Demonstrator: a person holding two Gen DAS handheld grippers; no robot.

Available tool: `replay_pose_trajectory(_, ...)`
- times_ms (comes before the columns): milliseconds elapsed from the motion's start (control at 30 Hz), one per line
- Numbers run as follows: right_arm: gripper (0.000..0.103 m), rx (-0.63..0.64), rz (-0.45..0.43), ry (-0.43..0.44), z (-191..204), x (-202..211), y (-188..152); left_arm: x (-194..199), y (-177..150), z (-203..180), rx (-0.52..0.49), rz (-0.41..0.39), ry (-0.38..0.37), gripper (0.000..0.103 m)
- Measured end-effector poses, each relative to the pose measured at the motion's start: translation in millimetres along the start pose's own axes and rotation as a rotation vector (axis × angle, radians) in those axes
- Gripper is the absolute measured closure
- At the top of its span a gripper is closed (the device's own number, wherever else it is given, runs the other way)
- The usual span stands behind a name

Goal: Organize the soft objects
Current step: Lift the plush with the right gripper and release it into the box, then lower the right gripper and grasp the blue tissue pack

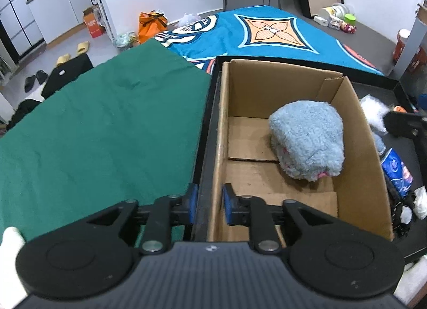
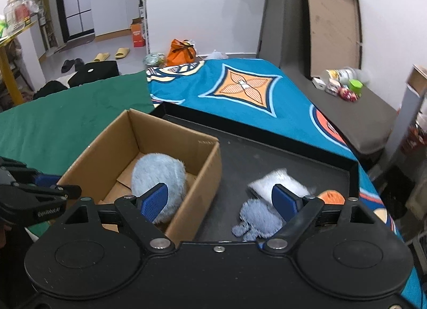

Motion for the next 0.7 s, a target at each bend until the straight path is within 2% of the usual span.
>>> replay_pose_trajectory(67, 0.019, -0.02, 0.004, 0.003, -7, 0, -8, 3, -1, -1, -0.006, -0.011, 0.021, 0.058)
replay_pose_trajectory(133, 0.019, -0.037, 0.012, 0.007, -13, 0, -15, 6, -2, -2, -0.015, -0.022, 0.039, 0.048)
replay_pose_trajectory(400, 0.019, -0.122, 0.061, 0.023, -46, -7, -43, 10, -4, -14, -0.078, -0.038, 0.098, 0.046)
replay_pose_trajectory(533, 0.019, -0.142, 0.085, 0.031, -58, -15, -53, 14, -4, -14, -0.079, -0.059, 0.097, 0.028)
replay_pose_trajectory(700, 0.019, -0.174, 0.125, 0.058, -71, -31, -64, 13, -2, -20, -0.092, -0.051, 0.125, 0.022)
Point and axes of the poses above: each gripper's, at about its wrist camera, not at the fingertips, and x roughly against the way its jaws point, z to its left, y to its top, the point moved 2 cm from there along -x, roughly the way its jaws point, and after that the axes turned 7 degrees about z, right-handed, at the moved point
